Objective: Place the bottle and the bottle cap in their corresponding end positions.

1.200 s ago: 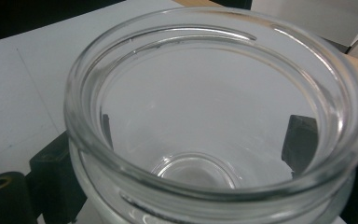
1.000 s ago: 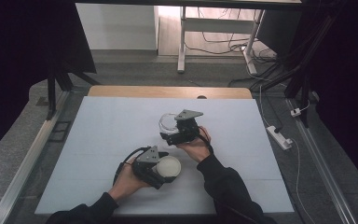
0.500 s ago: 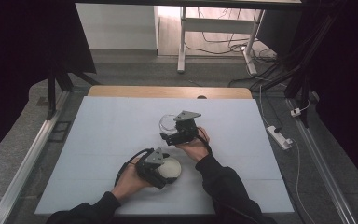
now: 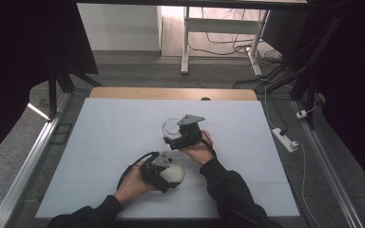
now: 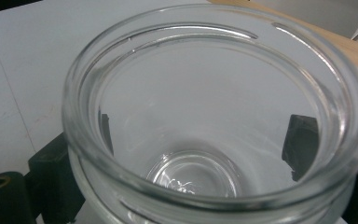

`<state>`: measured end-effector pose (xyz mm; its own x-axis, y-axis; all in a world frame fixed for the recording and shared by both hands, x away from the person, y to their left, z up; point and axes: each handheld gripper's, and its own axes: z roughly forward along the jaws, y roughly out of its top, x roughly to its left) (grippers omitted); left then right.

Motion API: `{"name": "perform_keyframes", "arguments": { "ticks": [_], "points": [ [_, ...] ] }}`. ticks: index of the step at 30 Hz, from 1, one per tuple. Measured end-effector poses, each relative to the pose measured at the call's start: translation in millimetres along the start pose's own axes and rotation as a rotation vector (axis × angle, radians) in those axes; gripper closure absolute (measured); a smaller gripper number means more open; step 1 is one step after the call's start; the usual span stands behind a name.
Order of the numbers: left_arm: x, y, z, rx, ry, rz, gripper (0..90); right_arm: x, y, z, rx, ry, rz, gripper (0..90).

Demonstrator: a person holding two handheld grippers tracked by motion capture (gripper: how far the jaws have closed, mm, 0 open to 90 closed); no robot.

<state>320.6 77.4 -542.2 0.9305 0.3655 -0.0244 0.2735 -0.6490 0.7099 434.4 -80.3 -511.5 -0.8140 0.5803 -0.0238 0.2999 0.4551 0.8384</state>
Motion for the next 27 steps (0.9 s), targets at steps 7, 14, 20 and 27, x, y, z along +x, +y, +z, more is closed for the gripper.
{"name": "perform_keyframes", "arguments": {
  "ticks": [7,14,20,27],
  "points": [
    [0.8,0.6,0.6,0.017,0.0,-0.002,7.2,-0.1,0.0,0.6,-0.002,0.001,0.009,5.5],
    [2.1,0.6,0.6,0.018,-0.005,-0.012,2.0,0.3,-0.1,2.2,0.013,0.001,0.011,3.0],
    [2.9,-0.3,-0.6,0.0,-0.012,-0.028,0.0,-0.4,0.8,1.9,0.025,0.021,0.028,1.2],
    [3.6,-2.2,-3.4,-0.037,-0.026,-0.061,0.0,-0.6,2.1,-1.1,0.027,0.029,0.025,0.0]
  ]
}}
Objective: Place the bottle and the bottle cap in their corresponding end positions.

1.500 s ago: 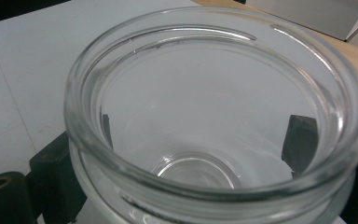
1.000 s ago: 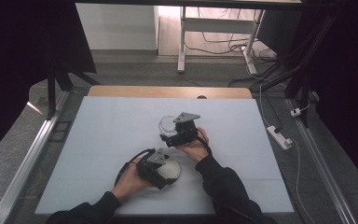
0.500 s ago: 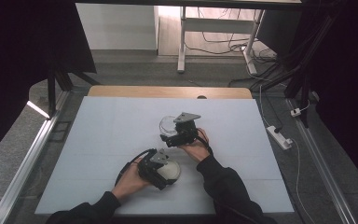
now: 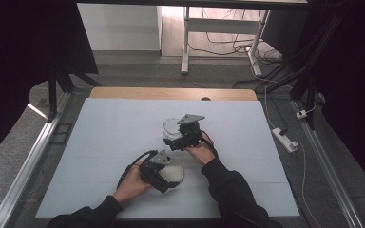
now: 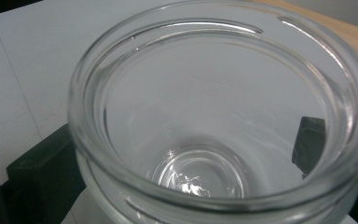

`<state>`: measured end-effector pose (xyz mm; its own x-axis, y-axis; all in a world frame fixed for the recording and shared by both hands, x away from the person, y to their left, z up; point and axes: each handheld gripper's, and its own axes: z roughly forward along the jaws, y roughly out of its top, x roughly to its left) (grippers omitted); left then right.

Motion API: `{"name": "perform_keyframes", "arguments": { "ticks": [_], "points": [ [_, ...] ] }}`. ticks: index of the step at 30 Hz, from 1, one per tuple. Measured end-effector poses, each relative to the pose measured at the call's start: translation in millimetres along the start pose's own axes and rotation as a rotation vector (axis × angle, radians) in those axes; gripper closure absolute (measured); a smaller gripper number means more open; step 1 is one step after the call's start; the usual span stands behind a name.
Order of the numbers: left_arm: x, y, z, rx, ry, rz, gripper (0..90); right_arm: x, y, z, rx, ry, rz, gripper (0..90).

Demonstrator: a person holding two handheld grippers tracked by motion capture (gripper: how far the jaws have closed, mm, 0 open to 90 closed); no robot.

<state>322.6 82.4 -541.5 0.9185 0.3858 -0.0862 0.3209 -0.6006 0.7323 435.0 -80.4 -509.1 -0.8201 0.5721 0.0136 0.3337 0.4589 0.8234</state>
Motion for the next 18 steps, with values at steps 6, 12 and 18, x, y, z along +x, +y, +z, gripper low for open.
{"name": "perform_keyframes", "arguments": {
  "ticks": [6,12,18],
  "points": [
    [-1.5,-1.0,-5.8,-0.025,0.003,-0.011,0.0,-0.8,0.2,-3.8,-0.005,0.01,0.009,0.0],
    [-0.6,-1.6,-17.4,-0.058,0.013,-0.032,0.0,0.3,1.1,-9.9,-0.013,0.0,0.006,0.0],
    [1.1,-4.3,-26.9,-0.07,0.013,-0.056,0.0,2.2,0.5,-16.9,-0.015,-0.009,0.004,0.0]
  ]
}}
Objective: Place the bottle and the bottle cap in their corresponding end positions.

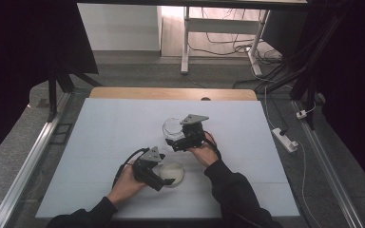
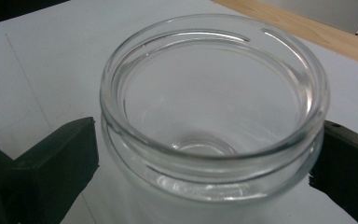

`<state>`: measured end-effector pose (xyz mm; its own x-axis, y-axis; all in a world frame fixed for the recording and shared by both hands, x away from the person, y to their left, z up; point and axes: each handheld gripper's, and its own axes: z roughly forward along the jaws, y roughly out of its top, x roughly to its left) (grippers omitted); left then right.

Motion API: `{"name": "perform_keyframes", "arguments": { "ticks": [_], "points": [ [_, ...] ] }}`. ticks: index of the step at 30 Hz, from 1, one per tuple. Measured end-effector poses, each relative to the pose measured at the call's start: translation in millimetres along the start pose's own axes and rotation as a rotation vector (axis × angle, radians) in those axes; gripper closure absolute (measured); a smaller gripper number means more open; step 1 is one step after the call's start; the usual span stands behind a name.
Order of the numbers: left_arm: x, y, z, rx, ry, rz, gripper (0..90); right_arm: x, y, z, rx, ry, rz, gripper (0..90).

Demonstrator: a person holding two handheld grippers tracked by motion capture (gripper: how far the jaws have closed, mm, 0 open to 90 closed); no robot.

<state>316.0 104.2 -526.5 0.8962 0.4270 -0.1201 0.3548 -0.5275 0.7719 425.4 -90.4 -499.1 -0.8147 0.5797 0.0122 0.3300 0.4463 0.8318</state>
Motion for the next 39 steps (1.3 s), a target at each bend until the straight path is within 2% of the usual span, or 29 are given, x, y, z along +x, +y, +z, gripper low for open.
{"name": "perform_keyframes", "arguments": {
  "ticks": [5,9,13,18,31,35,39],
  "points": [
    [0.6,0.3,-6.8,-0.01,-0.009,-0.036,0.0,0.7,-1.7,-6.7,0.006,0.003,-0.003,0.0],
    [0.9,-0.1,-12.8,-0.012,-0.019,-0.043,0.0,3.0,-1.6,-13.3,-0.001,0.006,-0.003,0.0],
    [3.0,-0.2,-20.7,-0.021,-0.029,-0.061,0.0,5.8,-2.0,-20.7,-0.003,-0.003,-0.025,0.0],
    [6.7,-0.7,-29.9,-0.045,-0.029,-0.093,0.0,7.9,-5.0,-30.9,-0.015,0.007,-0.017,0.0],
    [4.1,-3.4,-48.7,-0.055,0.027,-0.081,0.0,14.5,-11.2,-54.2,-0.024,0.038,0.019,0.0],
    [3.8,-5.9,-55.4,-0.07,0.029,-0.097,0.0,18.3,-13.7,-61.4,-0.025,0.049,0.026,0.0],
    [5.4,-9.0,-61.5,-0.083,0.01,-0.11,0.0,21.6,-17.9,-67.7,-0.021,0.057,0.029,0.0]
  ]
}}
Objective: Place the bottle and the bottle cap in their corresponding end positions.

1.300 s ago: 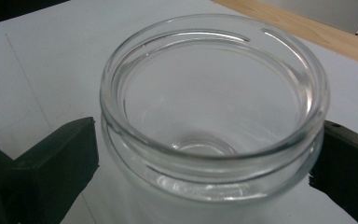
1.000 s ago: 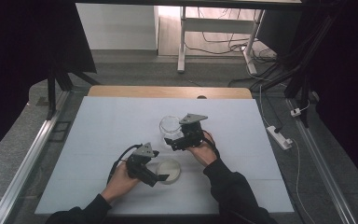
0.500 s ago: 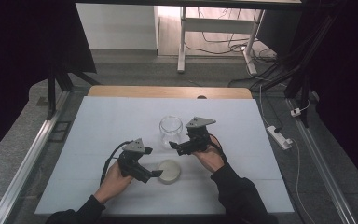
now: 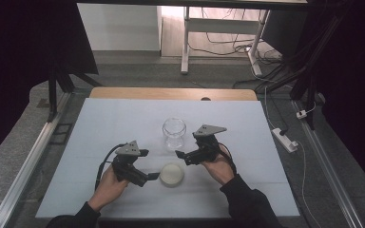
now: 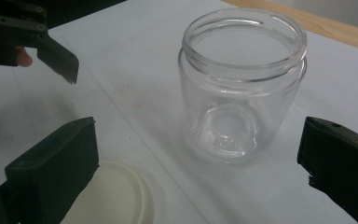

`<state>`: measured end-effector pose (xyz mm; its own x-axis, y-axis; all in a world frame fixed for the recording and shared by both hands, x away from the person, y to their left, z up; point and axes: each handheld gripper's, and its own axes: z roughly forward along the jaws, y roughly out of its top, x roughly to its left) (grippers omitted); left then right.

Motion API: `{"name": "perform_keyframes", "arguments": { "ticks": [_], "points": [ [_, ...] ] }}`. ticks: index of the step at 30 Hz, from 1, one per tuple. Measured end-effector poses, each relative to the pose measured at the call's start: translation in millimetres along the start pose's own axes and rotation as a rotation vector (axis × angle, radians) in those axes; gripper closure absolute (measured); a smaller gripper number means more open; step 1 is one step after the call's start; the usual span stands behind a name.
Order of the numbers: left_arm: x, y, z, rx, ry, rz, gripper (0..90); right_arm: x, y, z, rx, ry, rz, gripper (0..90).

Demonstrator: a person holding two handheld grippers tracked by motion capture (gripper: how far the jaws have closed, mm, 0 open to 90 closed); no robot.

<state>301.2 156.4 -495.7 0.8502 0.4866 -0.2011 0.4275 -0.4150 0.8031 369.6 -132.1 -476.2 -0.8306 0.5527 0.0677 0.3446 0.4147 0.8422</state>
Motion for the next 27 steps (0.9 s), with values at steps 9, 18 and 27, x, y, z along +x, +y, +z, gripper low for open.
{"name": "perform_keyframes", "arguments": {
  "ticks": [9,18,27],
  "points": [
    [3.6,-7.7,-15.0,-0.017,0.02,-0.019,0.0,4.9,-5.7,-16.4,0.02,0.008,0.0,0.0],
    [4.0,-18.4,-34.8,-0.048,0.057,-0.039,0.0,9.8,-14.8,-37.6,0.007,-0.018,0.003,0.0],
    [1.3,-30.7,-55.6,-0.075,0.094,-0.061,0.0,11.1,-30.2,-63.4,0.005,-0.058,0.011,0.0]
  ]
}}
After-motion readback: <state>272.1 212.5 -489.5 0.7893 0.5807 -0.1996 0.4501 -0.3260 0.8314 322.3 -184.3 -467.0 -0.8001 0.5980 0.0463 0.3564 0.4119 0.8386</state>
